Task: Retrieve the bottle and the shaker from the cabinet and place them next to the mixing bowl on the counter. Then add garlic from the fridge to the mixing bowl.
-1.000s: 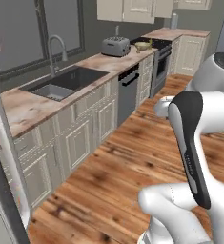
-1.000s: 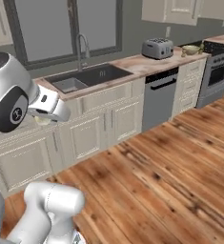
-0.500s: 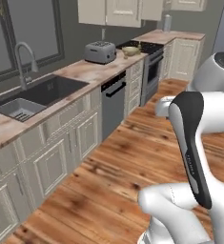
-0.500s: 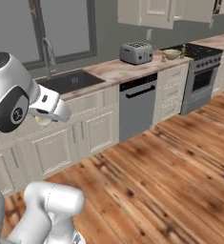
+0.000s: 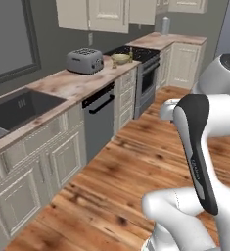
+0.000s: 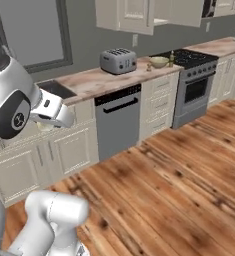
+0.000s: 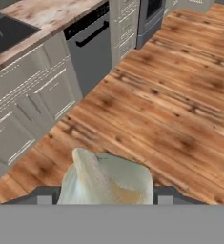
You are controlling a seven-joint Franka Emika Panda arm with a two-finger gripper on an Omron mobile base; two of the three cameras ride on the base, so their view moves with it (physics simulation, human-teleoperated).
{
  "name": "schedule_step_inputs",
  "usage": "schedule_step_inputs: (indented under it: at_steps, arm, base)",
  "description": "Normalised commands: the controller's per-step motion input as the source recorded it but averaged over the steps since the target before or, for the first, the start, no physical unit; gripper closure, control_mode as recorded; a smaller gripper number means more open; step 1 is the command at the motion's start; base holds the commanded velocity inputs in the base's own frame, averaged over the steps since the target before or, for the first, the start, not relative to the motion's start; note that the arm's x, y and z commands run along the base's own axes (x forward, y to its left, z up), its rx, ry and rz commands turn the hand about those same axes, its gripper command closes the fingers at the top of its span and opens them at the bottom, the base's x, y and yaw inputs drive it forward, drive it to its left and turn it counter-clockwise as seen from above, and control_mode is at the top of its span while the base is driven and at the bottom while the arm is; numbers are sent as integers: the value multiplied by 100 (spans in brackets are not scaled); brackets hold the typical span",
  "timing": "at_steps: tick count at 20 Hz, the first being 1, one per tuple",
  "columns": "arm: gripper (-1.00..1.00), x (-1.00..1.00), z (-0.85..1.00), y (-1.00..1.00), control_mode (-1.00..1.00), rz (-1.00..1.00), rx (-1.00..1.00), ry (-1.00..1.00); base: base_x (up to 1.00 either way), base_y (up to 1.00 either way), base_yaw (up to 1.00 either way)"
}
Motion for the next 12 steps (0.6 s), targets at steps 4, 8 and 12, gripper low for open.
schedule_step_inputs:
  at_steps: [4, 8, 12]
  arm:
    - [100, 0, 0, 0, 100, 0, 0, 0]
    - [100, 0, 0, 0, 100, 0, 0, 0]
    - [100, 0, 0, 0, 100, 0, 0, 0]
  base:
    - [100, -100, 3]
    - [100, -100, 7]
    - [100, -100, 10]
